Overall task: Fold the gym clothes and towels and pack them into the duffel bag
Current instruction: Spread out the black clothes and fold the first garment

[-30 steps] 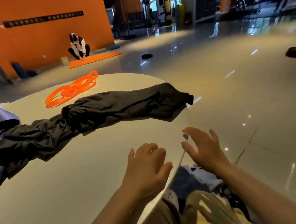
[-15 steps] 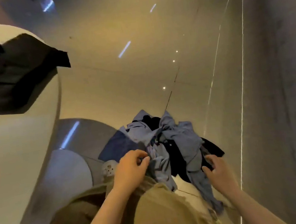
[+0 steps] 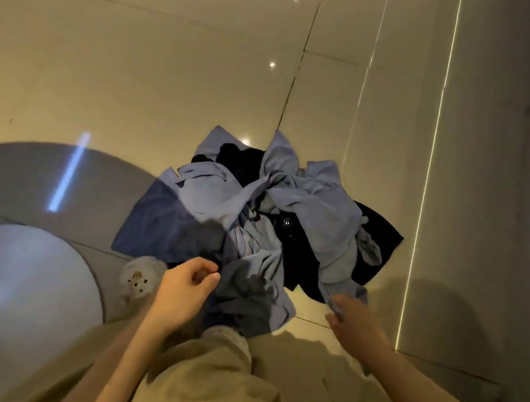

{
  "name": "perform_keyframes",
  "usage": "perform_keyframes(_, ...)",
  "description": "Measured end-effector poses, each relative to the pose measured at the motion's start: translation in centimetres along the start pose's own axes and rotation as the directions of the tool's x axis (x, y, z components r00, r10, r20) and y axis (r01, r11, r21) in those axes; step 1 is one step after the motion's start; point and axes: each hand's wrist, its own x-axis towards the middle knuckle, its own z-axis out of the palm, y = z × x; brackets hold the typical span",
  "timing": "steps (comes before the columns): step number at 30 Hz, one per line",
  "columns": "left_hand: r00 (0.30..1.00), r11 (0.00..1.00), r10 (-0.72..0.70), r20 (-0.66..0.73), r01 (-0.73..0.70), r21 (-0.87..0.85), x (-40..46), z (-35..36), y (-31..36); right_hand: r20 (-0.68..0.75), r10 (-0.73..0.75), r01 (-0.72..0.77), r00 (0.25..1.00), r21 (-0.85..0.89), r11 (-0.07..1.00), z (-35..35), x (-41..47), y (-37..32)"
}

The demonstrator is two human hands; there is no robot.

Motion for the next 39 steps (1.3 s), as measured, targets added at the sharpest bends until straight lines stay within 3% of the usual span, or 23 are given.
perform_keyframes(6,0.990,0.987,-0.142,-0.003,0.142,-0.070,4.2,2.7,-5.7,0.096,0.133,-0.145,0.986,0.131,0.981,4.2,7.0,-0.7)
perform_keyframes(11,0.934,0.912,-0.357,-0.007,0.346,-0.222,7.7,5.6,-9.8,0.071,0.252,-0.262,0.965,0.273,0.926,7.2,11.3,-1.7)
perform_keyframes(16,0.875,0.836,-0.481,-0.052,0.440,-0.328,11.2,7.9,-13.5,0.008,0.525,-0.451,0.851,0.526,0.722,10.6,13.9,-3.6)
perform_keyframes(18,0.849,0.808,-0.524,-0.066,0.472,-0.353,12.4,8.6,-14.8,0.047,0.555,-0.495,0.831,0.517,0.698,11.1,14.5,-4.1)
perform_keyframes(21,0.849,0.823,-0.523,-0.070,0.482,-0.301,14.0,10.0,-16.3,0.041,0.524,-0.486,0.851,0.441,0.755,11.9,15.1,-4.2)
perform_keyframes(26,0.890,0.892,-0.433,-0.142,0.400,-0.213,16.2,12.4,-17.8,-0.169,0.696,-0.529,0.698,0.534,0.659,14.0,16.7,-5.1)
perform_keyframes(30,0.817,0.850,-0.520,-0.250,0.465,-0.248,17.4,13.6,-18.6,-0.219,0.767,-0.573,0.603,0.550,0.607,14.9,17.8,-4.9)
perform_keyframes(33,0.768,0.843,-0.537,-0.349,0.500,-0.197,17.4,14.3,-19.1,-0.276,0.761,-0.569,0.587,0.528,0.630,15.3,17.8,-5.0)
perform_keyframes(36,0.772,0.867,-0.480,-0.416,0.491,-0.088,17.1,15.2,-19.5,-0.272,0.772,-0.572,0.574,0.541,0.617,15.3,17.9,-5.0)
perform_keyframes(39,0.777,0.850,-0.513,-0.365,0.520,-0.087,16.2,15.7,-19.4,-0.247,0.775,-0.564,0.582,0.565,0.603,14.9,17.8,-5.0)
